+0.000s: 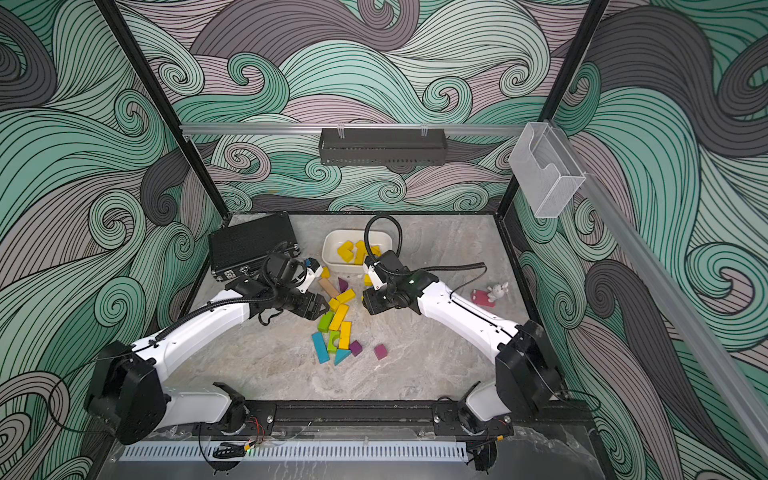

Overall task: Pick out the yellow building blocks
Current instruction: Pick up the building block from the center of the board.

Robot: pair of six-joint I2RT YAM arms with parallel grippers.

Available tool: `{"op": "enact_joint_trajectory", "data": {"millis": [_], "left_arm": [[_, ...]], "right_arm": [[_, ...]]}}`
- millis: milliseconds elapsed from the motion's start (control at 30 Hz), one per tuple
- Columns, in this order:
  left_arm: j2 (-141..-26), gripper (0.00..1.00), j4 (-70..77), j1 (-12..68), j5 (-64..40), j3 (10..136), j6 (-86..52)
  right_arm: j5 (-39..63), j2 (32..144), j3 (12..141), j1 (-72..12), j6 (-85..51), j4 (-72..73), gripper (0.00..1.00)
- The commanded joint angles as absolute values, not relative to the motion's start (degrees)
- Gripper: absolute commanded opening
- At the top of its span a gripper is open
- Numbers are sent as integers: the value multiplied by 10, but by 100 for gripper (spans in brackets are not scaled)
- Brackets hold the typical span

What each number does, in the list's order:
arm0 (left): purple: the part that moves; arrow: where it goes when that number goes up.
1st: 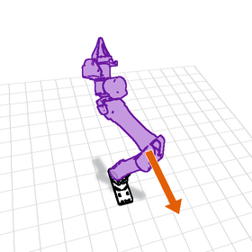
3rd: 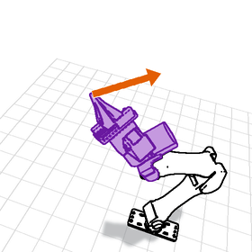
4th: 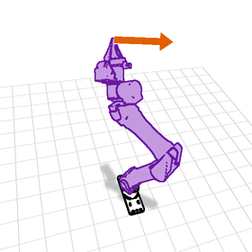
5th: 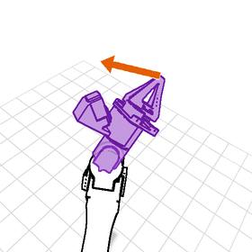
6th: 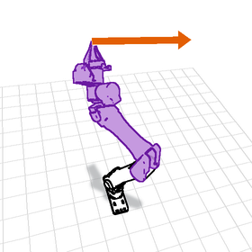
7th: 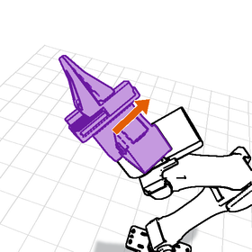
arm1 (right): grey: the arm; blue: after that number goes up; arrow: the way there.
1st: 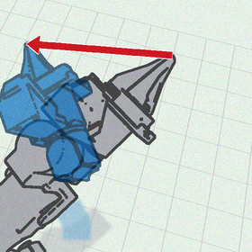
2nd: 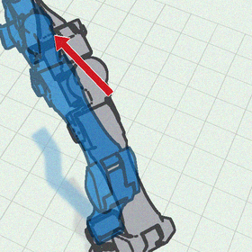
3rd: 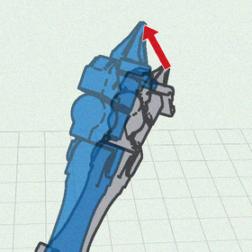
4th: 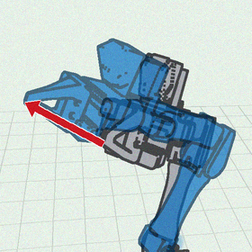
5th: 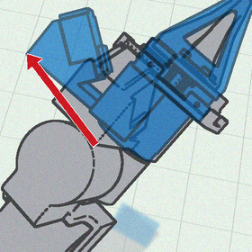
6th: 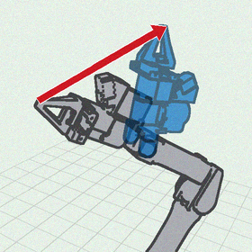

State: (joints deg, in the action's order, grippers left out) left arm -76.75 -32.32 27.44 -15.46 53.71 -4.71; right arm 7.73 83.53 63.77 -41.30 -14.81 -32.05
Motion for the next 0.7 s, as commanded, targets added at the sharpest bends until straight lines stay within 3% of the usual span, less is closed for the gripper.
{"op": "enact_joint_trajectory", "data": {"millis": [0,333,667], "left_arm": [[-771,78,-339,278,-182,547,-49],[-756,78,-311,279,-132,523,-3],[-832,74,-332,283,-133,547,-23]], "right_arm": [[74,807,624,-417,-137,-326,50],[75,760,581,-417,-83,-338,50],[57,740,561,-417,-72,-340,51]]}}
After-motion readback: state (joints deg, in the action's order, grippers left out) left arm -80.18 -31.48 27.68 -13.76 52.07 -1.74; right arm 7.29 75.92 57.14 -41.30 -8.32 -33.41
